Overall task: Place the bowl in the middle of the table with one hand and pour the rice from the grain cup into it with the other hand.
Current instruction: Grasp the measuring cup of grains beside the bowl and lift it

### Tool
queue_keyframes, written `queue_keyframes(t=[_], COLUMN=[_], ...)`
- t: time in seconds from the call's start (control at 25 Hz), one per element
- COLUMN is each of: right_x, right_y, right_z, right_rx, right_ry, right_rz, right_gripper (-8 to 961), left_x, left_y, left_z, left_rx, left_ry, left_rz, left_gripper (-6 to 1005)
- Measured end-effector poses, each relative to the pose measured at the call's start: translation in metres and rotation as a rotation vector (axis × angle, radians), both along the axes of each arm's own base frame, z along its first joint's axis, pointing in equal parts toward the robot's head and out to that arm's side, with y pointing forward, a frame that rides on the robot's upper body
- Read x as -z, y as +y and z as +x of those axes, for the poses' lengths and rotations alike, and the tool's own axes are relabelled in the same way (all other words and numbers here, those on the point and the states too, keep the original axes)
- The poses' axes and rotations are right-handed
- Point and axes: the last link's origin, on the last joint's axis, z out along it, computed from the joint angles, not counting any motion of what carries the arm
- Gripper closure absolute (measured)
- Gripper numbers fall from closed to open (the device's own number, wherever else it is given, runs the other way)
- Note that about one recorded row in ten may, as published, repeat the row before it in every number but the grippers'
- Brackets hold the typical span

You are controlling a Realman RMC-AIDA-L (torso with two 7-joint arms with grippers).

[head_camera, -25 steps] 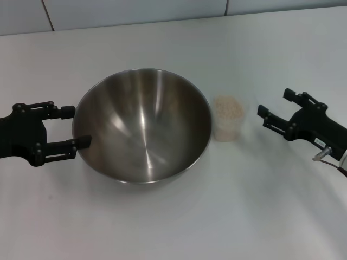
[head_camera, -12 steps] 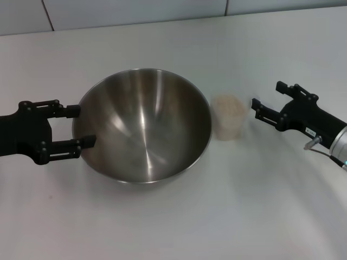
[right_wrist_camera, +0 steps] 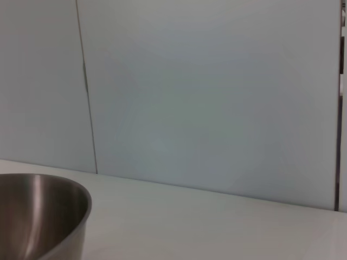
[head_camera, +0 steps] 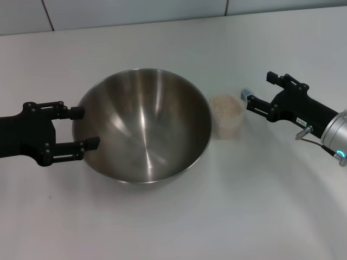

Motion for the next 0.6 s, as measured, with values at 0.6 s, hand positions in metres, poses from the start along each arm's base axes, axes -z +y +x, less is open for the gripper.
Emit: queue_keyframes(t=[0.6], right_x=[0.0094], right_y=[0.0043], right_z=[-0.0025], right_rx=[0.012], right_ry=[-0.021], right_rz=[-0.033], right_gripper=[512], left_x=[0.0034], left_y=[0.0005], left_z=[0.0035], left_rx=[0.016], left_ry=[0.007], left_rz=[-0.017], left_gripper=[286])
